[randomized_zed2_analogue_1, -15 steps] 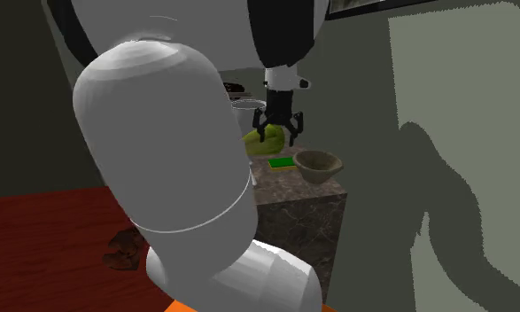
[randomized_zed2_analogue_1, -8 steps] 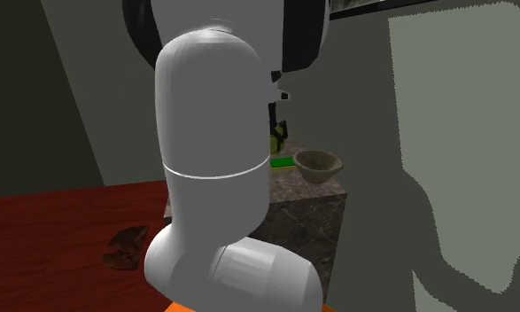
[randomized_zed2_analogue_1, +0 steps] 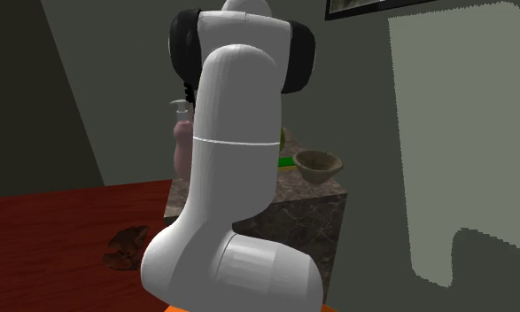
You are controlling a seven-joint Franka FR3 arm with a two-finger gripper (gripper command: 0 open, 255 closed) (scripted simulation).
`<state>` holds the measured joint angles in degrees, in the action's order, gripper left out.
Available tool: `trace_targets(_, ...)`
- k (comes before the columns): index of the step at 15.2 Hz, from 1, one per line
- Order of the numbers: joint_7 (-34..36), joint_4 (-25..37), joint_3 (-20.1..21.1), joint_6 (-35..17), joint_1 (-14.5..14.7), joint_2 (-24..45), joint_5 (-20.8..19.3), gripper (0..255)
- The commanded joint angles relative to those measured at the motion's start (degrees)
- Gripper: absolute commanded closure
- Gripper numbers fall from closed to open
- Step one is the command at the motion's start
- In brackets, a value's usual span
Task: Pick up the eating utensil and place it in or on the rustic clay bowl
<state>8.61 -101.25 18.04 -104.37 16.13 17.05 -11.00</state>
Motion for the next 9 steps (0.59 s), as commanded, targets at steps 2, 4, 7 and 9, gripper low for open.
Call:
trace_targets(2,0.3,1.6,0.2,-0.5,1.1,3.0,-1.6,0)
trace_targets(4,0.4,0.2,0.1,-2.0,1.0,3.1,-1.7,0)
trace_targets(7,0.6,-1.6,-0.1,-4.2,0.8,3.5,-2.0,0)
trace_targets(9,0.7,-2.6,-0.2,-5.3,0.7,3.7,-2.2,0)
